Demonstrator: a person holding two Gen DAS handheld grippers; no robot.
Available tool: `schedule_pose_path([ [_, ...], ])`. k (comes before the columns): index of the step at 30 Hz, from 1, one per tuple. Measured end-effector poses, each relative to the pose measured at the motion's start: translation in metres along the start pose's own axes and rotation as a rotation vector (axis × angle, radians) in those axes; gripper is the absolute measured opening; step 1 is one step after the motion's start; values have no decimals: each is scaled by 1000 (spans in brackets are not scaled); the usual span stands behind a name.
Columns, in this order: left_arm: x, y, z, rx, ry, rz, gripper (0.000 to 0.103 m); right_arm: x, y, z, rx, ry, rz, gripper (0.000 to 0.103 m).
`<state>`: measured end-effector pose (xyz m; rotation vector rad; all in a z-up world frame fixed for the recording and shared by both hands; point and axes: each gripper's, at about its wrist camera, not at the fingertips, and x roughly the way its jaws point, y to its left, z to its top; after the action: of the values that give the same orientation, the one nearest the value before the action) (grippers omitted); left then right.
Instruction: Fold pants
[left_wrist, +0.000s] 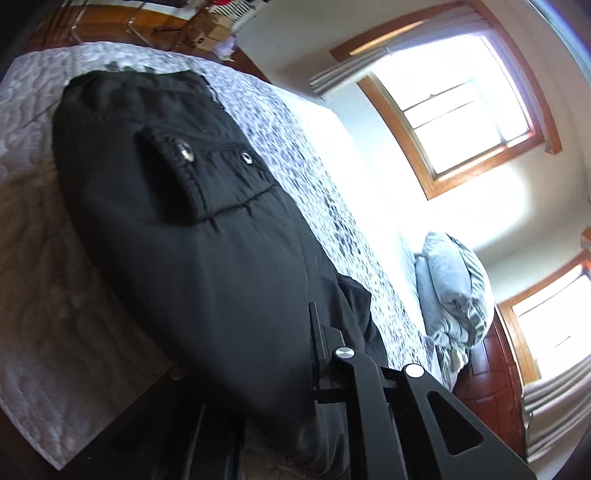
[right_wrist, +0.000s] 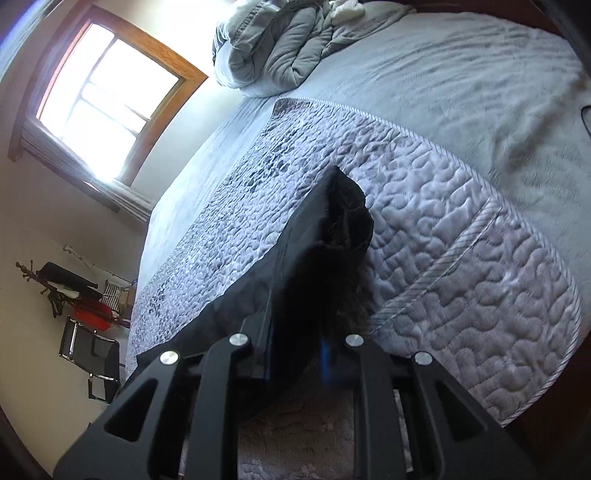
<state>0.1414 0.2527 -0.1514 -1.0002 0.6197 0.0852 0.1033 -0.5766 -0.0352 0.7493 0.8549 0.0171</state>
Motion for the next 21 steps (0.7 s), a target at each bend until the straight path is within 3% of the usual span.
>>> schedule_pose_path([
  [6,20,19,-9,13,33,67,11,21,-39,-9,48,69,-111,18],
  [11,8,31,-9,23,55,89,18,20,-67,-25,125,70,-99,45],
  [12,9,29,-9,23,62,96,25,17,-69,-28,137,60,-101,59],
  [13,9,26,-8,15,72,107,47,13,-73,-30,150,47,-99,68],
  [15,14,25,-12,-21,72,159,83,4,-78,-34,174,20,-87,70],
  [17,5,26,-13,-48,28,165,86,0,-87,-37,205,11,-46,74],
  [21,-8,29,-13,-45,28,205,94,4,-98,-36,249,18,-23,77],
])
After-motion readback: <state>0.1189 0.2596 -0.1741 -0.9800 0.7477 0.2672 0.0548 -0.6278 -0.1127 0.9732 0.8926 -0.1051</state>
